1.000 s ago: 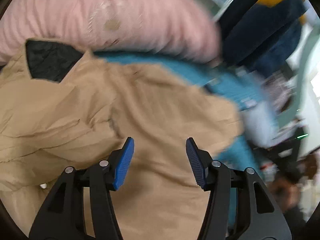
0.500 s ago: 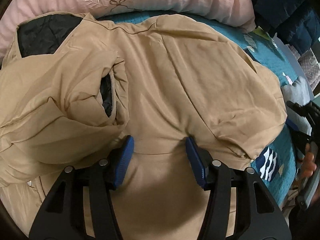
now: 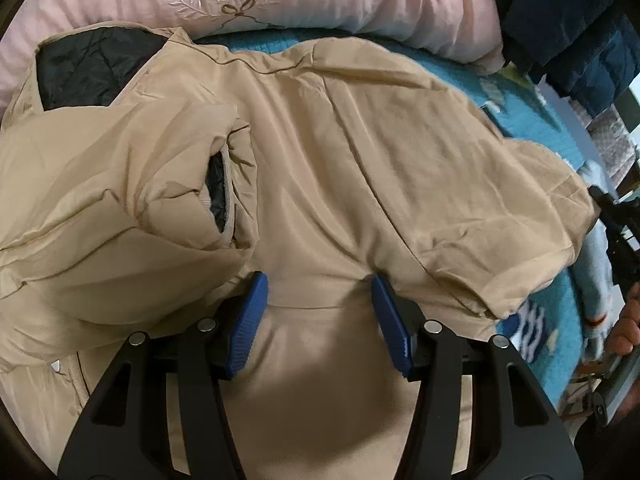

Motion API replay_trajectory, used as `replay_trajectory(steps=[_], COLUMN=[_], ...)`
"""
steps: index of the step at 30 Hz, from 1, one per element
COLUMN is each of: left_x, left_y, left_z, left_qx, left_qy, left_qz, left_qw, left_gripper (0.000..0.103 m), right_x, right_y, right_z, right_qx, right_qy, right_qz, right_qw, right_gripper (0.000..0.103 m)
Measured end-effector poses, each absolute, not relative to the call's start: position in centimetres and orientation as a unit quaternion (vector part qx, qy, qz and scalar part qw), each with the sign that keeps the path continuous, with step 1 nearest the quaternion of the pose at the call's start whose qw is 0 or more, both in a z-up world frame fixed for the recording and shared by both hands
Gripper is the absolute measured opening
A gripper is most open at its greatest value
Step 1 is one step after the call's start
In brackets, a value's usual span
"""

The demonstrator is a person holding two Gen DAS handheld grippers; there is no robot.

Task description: Fold large clothes

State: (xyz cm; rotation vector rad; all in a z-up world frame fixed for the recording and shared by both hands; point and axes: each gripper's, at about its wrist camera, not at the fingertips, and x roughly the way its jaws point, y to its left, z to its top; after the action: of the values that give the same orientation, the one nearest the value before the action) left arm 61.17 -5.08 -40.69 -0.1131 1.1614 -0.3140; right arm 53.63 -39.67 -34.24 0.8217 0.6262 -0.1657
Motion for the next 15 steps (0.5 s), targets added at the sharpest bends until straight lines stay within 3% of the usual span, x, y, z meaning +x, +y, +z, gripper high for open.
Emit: replay_trajectory(steps=[8,15], left_x=[57.4,54.2], left_y=[-0.4,11.2], left_z=[-36.2,-33.0], left_qx=[-0.138,-0.174], left_qy=[0.504,0.459], left_qz=[-0.206,-0.134], left_qw=[0.827,0.861], left_gripper=[0.06,0.063], right_x=[53.2,53.7], right_y=[-30.1,-17.2], right_z=[-25.8,-23.4], right_qx=[0.251,0.16], right_qy=[0.237,0.235], right_qz=[0.006,0.109], right_qw=[0.938,0.953], right_gripper=[0.005,0.005])
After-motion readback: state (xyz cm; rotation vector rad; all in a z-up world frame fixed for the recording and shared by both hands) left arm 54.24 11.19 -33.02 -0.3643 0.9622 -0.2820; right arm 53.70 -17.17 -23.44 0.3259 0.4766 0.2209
